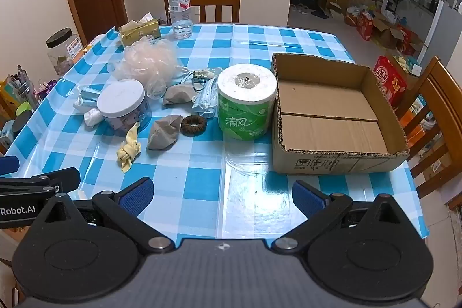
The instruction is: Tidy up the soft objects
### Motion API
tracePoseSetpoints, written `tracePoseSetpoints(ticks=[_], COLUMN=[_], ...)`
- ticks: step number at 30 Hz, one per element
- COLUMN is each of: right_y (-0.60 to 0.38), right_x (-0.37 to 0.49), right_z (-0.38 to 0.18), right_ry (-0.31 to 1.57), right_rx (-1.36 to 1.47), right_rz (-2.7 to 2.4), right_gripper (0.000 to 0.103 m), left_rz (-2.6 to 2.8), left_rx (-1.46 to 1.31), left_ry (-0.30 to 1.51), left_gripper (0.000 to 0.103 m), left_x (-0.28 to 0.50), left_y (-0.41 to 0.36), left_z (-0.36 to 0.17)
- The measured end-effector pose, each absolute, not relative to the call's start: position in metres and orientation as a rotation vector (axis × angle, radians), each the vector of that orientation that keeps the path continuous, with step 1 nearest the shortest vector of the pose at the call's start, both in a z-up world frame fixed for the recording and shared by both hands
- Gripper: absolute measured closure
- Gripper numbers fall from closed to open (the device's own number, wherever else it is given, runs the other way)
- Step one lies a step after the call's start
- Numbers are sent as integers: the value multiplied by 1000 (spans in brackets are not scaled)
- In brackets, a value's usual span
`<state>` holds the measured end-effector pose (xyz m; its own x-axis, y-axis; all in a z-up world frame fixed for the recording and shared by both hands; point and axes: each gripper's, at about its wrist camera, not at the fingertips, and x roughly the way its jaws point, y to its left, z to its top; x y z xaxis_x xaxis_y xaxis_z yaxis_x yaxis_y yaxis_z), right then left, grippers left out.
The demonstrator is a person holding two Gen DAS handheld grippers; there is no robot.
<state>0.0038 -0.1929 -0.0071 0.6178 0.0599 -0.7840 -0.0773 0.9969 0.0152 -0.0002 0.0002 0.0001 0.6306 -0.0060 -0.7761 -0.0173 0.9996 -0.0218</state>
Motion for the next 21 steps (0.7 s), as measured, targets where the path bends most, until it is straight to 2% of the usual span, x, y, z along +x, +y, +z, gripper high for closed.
tracePoseSetpoints(ticks=[21], right_y=[-193], right_x=[4], right_z=[-5], right_ry=[906], right_rx=[-25], right_rz=[78], right_gripper=[0], left_rz=[4], left_rx=[-32], left_ry=[899], left_gripper=[1], left_x=[1], left_y=[-2], left_z=[0])
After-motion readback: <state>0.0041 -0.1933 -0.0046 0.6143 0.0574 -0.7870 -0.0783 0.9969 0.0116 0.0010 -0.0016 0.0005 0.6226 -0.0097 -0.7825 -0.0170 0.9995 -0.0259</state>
